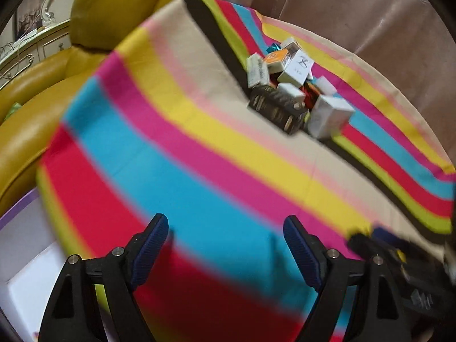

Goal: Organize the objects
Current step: 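Grasp the long white box with the right tool while the left grasps the black box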

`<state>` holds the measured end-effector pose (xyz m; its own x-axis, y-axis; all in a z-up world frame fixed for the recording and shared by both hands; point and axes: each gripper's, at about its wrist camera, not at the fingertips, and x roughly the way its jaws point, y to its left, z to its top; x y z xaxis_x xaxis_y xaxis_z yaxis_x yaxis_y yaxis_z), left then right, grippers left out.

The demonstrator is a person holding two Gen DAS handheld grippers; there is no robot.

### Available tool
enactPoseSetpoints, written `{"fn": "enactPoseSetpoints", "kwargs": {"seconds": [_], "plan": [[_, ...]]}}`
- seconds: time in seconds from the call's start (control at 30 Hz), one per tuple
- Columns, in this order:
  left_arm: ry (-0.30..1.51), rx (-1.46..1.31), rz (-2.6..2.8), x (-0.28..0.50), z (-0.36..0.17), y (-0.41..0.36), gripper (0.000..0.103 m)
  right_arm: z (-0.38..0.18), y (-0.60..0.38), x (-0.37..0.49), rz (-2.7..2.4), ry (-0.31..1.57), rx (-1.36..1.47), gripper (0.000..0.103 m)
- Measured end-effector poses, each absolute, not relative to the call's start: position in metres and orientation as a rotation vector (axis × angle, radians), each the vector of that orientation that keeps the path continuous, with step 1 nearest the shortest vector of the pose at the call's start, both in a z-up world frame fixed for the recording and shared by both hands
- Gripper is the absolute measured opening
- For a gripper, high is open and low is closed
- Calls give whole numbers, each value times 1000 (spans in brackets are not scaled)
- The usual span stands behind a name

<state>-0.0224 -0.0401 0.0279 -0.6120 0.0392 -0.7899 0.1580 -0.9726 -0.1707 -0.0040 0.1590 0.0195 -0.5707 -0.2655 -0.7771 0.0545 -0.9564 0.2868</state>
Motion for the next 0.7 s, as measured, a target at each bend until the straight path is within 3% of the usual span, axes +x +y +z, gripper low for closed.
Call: {"fn": "enactPoseSetpoints", "kwargs": {"seconds": [0.23, 0.47, 0.7], "plan": [[279, 1277, -2601, -103, 8, -42, 84, 18, 236, -50, -2654, -762, 1354, 88], [315, 1260, -2637, -107, 5, -47, 101, 44, 258, -123, -2657, -1135, 1250, 90], [337, 1256, -2646, -109, 5, -47, 103, 49, 242, -188, -2703, -1361, 1368, 91]]}}
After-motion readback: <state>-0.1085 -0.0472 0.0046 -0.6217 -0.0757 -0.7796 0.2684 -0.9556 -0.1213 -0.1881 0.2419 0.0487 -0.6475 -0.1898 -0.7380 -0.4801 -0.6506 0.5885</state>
